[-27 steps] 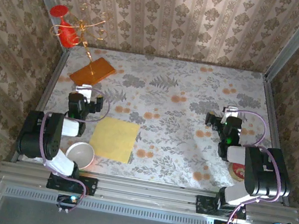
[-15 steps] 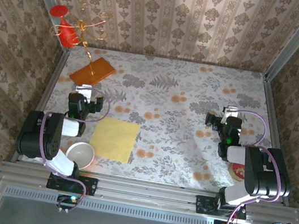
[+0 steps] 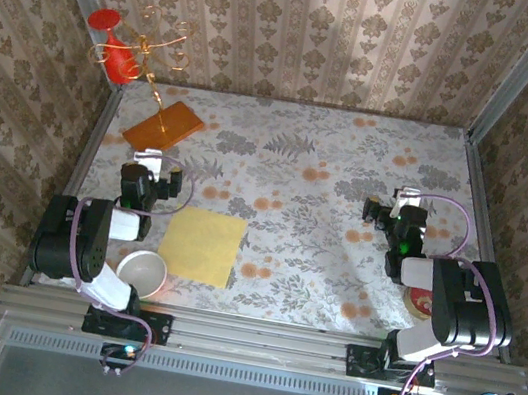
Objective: Fold a paper plane with a square sheet of paper (pick it up from the middle)
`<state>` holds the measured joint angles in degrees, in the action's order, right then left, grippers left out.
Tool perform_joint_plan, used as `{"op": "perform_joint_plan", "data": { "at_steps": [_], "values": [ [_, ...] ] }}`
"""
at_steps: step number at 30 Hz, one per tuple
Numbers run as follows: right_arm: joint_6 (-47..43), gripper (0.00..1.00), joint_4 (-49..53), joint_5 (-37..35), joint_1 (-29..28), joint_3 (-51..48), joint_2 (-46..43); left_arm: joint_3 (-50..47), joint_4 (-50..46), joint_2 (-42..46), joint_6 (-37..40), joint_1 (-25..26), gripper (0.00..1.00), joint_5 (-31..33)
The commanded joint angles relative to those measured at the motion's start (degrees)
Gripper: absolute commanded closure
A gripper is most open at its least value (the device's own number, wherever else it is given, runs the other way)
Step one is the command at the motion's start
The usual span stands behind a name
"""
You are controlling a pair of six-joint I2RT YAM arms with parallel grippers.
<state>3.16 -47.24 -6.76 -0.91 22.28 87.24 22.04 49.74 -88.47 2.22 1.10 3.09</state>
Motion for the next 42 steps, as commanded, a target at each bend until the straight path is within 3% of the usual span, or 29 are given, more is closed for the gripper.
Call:
{"op": "perform_joint_plan", "data": {
  "at_steps": [1,9,13,16,20,25,30,38,42],
  "values": [
    [-0.43,0.0,-1.23,0.35,-0.23,1.27,0.4,0.76,1.41,-0.25,0.49,0.28,0.0,0.85],
    [-0.29,0.0,0.31,-0.4,-0.24,1.02,-2.37,1.0,-1.93,3.76,0.78,1.52,0.0,4.35],
    [0.61,0.0,14.4,-2.43,-0.24,4.89,-11.97,3.63,-14.63,12.78,-1.22,1.68,0.0,7.45],
    [6.55,0.0,22.39,-5.06,-0.29,7.43,-17.36,6.06,-23.6,19.07,-5.75,1.73,0.0,8.18],
    [16.82,0.0,40.61,-3.08,-0.41,14.89,-21.69,10.36,-37.94,26.23,-17.08,2.15,0.0,7.55],
    [25.36,0.0,53.3,5.79,-2.47,21.55,-20.91,15.51,-52.8,30.46,-27.29,2.06,0.0,-0.78],
    [23.48,0.0,59.97,7.14,-14.34,27.17,-15.21,15.22,-54.32,31.53,-29.3,2.81,0.0,-11.43],
    [19.72,0.0,70.31,-3.15,-39.3,39.24,1.17,15.19,-55.98,31.22,-28.82,4.32,0.0,-10.16],
    [17.85,0.0,73.59,-5.97,-47.69,45.71,9.65,14.02,-55.1,31.61,-29.1,4.2,0.0,-8.72]
  ]
}}
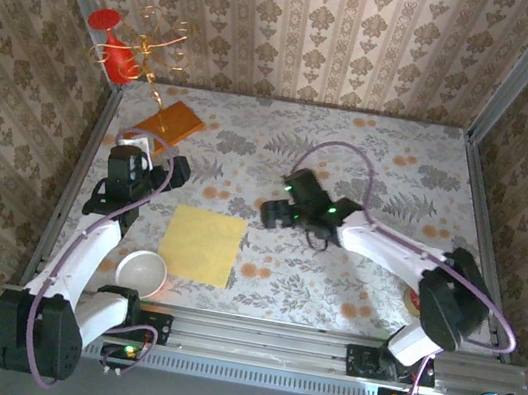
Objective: Fold a paper plane with a square sheet of paper (pick it up from the middle)
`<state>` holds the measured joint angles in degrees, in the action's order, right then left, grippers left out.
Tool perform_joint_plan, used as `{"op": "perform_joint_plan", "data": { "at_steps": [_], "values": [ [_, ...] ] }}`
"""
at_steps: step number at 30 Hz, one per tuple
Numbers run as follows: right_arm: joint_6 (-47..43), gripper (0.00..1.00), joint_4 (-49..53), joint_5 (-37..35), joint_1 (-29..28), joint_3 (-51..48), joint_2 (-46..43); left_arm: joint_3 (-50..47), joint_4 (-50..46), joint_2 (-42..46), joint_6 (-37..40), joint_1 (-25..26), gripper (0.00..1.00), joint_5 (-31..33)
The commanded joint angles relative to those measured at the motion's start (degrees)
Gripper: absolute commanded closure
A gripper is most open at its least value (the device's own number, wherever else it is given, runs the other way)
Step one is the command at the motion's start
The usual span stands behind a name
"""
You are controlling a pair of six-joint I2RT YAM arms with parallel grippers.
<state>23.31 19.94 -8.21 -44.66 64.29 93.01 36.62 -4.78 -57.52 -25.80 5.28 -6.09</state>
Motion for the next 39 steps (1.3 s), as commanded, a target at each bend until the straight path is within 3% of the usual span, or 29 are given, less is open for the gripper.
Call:
{"op": "perform_joint_plan", "data": {
  "at_steps": [1,10,22,30,39],
  "values": [
    [-2.46,0.0,6.99,-4.95,-5.33,5.08,5.63,-0.74,-0.59,0.87,-1.18,0.0,0.0,0.95],
    [-6.05,0.0,15.69,-8.21,-13.83,18.41,20.66,-1.63,-1.06,0.88,-1.88,-0.8,0.0,1.03],
    [-8.72,0.0,22.4,-13.98,-14.71,26.77,30.59,-1.31,-1.6,-0.7,-2.67,-2.25,0.0,0.61],
    [-10.31,0.03,22.78,-18.07,-10.59,19.74,28.48,0.19,-2.51,-3.5,-2.03,-2.22,0.0,-1.94],
    [-10.2,0.05,20.28,-20.98,-0.21,4.13,18.39,4.42,-4.41,-9.27,-0.23,1.7,0.0,-3.11]
  ]
}}
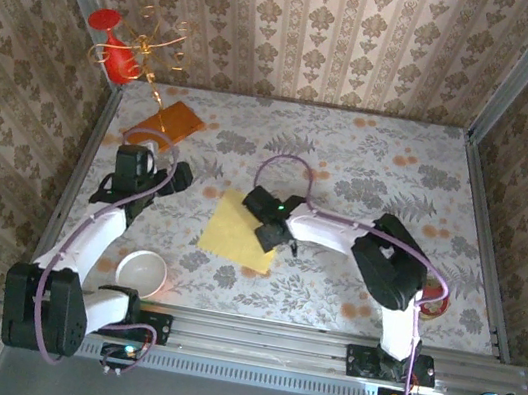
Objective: Fold a paper plane with a square sheet of paper (pick it up from the middle)
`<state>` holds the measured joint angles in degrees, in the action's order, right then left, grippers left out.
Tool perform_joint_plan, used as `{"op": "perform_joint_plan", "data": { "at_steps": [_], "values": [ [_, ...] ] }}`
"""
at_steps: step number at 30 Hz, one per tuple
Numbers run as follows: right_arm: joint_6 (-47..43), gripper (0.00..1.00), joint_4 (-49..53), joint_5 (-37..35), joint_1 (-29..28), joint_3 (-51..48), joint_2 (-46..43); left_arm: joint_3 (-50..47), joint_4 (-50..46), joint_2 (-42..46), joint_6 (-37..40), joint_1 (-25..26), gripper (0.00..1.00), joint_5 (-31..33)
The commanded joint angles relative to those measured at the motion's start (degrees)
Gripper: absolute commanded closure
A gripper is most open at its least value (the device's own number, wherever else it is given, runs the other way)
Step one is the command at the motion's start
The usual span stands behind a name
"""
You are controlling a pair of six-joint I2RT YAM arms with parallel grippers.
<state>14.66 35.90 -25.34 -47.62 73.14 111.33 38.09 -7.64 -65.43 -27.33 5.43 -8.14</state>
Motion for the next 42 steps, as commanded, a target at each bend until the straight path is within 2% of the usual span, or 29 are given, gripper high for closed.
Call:
{"op": "perform_joint_plan", "data": {
  "at_steps": [1,9,12,16,19,20,23,27,31,39,42],
  "values": [
    [-0.72,0.06,4.41,-3.54,4.09,-5.15,-0.88,3.73,-1.96,-2.28,1.36,2.19,0.0,-0.92],
    [1.17,0.08,5.86,0.51,10.15,-4.17,-6.21,9.16,-3.79,-9.85,-0.42,9.73,0.0,-0.3],
    [4.94,0.09,4.61,6.75,10.78,-3.54,-11.39,11.35,-4.07,-13.48,-1.88,13.54,0.0,-1.52],
    [16.41,0.13,-2.13,19.9,11.78,-6.82,-16.81,14.85,-4.96,-18.33,-3.24,18.33,0.0,-3.91],
    [26.29,0.21,-9.1,28.49,13.74,-11.6,-18.33,16.99,-6.17,-20.9,-3.65,20.24,0.02,-4.51],
    [29.39,0.24,-10.84,30.39,14.84,-13.2,-18.41,17.5,-6.26,-21.61,-4.02,22.46,0.02,-4.64],
    [34.83,0.33,-16.37,34.97,18.08,-17.51,-17.88,18.43,-4.53,-24.01,-5.21,24.1,0.04,-7.15],
    [36.06,0.44,-17.43,36.7,22.01,-18.63,-15.48,21.65,-2.85,-28.83,-5.98,26.3,0.12,-10.95],
    [35.84,0.51,-18.49,36.64,24.36,-18.61,-14.41,26.76,-3.23,-34.74,-5.76,29.19,0.21,-13.36],
    [34.66,0.63,-19.55,38.34,25.99,-15.71,-10.72,34.11,-5.66,-44.22,-7.84,31.92,0.4,-15.89],
    [34.22,0.64,-19.62,38.61,26.32,-14.47,-8.96,34.79,-7.59,-45.95,-8.43,31.86,0.42,-15.48]
  ]
}}
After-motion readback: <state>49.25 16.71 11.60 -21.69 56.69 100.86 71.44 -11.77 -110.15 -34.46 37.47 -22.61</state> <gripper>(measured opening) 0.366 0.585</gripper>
